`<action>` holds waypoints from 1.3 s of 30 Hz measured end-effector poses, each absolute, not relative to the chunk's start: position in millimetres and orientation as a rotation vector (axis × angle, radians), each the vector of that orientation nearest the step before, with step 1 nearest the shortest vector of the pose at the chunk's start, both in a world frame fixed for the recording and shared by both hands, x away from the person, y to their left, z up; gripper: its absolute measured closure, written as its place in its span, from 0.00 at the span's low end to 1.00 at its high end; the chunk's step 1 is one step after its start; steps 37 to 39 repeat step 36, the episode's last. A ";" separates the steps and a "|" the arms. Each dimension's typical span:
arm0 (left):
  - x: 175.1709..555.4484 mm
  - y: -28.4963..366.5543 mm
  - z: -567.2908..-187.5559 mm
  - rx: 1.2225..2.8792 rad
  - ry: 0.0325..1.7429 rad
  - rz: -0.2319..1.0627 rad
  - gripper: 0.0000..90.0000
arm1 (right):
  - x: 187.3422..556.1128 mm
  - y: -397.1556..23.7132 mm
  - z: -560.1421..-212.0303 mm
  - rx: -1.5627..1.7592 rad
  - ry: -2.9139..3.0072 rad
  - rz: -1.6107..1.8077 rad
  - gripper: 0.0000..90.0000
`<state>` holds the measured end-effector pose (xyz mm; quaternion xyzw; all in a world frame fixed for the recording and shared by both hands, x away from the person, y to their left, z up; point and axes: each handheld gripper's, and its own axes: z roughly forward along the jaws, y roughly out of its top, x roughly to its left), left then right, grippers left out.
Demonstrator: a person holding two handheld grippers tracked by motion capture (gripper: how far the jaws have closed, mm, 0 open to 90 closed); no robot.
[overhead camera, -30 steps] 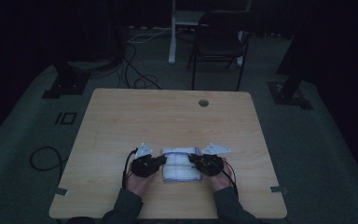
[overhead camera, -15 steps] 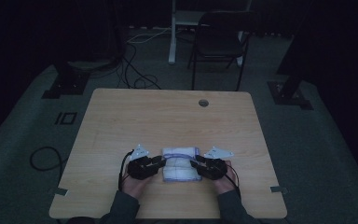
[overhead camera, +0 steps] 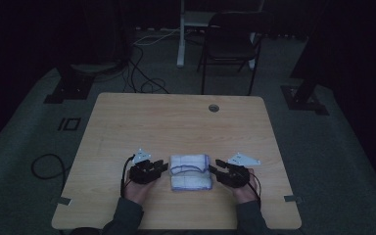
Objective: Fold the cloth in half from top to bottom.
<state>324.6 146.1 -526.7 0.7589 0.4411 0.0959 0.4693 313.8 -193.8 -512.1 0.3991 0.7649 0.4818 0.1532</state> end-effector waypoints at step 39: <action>324.7 159.1 -533.8 1.921 1.113 0.306 0.69 | 341.9 -232.8 -540.3 1.373 2.107 1.197 0.61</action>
